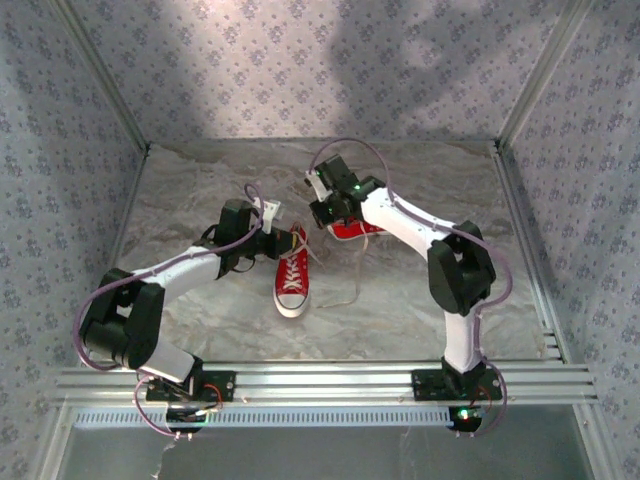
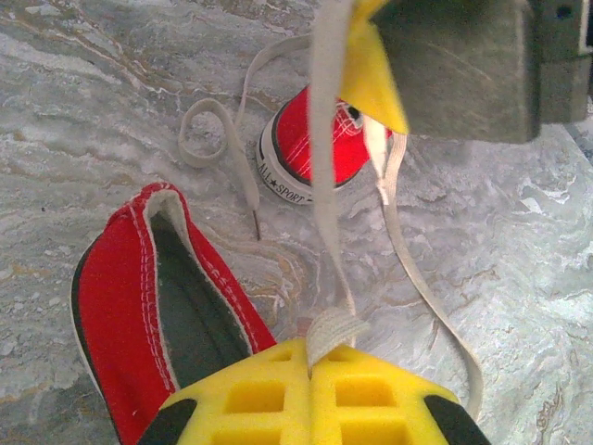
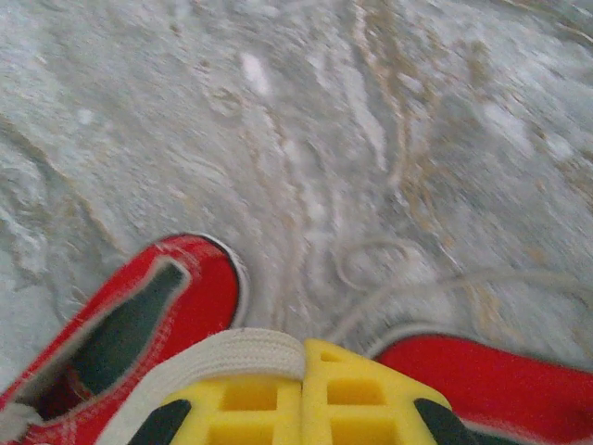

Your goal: Tie the shoes

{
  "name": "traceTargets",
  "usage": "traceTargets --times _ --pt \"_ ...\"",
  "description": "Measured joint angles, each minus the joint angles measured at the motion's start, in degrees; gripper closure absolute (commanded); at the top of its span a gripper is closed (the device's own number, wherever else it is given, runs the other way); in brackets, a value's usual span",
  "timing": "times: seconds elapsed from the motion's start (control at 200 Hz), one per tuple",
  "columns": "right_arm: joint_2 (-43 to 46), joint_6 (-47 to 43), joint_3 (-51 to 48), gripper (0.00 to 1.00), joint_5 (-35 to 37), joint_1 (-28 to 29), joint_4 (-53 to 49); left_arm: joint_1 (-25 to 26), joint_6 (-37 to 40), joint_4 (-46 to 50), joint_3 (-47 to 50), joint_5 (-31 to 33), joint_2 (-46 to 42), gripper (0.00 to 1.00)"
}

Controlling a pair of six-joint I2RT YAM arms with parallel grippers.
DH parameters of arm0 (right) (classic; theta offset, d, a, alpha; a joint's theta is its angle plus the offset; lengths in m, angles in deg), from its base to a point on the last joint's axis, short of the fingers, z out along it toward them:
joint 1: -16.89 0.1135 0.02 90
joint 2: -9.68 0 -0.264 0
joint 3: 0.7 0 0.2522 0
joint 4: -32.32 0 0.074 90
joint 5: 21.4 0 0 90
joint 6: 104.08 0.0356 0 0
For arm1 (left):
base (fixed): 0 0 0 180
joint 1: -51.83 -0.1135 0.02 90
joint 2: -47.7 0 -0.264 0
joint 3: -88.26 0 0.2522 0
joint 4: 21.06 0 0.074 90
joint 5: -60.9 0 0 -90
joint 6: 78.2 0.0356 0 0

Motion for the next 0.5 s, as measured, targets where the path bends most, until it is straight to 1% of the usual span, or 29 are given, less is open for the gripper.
traceTargets --times 0.18,0.265,0.42,0.475,0.5 --pt "-3.8 -2.5 5.1 0.93 -11.3 0.0 1.8 0.0 -0.4 -0.5 1.3 0.0 -0.2 1.0" --pt "-4.8 -3.4 5.7 0.81 -16.3 0.0 3.8 0.0 -0.6 -0.7 1.5 0.0 -0.4 1.0" --pt "-7.0 -4.5 7.4 0.65 -22.9 0.2 7.9 0.0 -0.8 -0.9 1.7 0.0 -0.7 1.0" --pt "-7.6 -4.4 7.7 0.56 -24.5 0.2 9.4 0.0 -0.9 -1.0 1.8 0.0 -0.7 1.0" --pt "-7.7 -3.9 7.7 0.54 -24.7 0.2 9.9 0.0 -0.9 -1.1 2.0 0.0 -0.8 1.0"
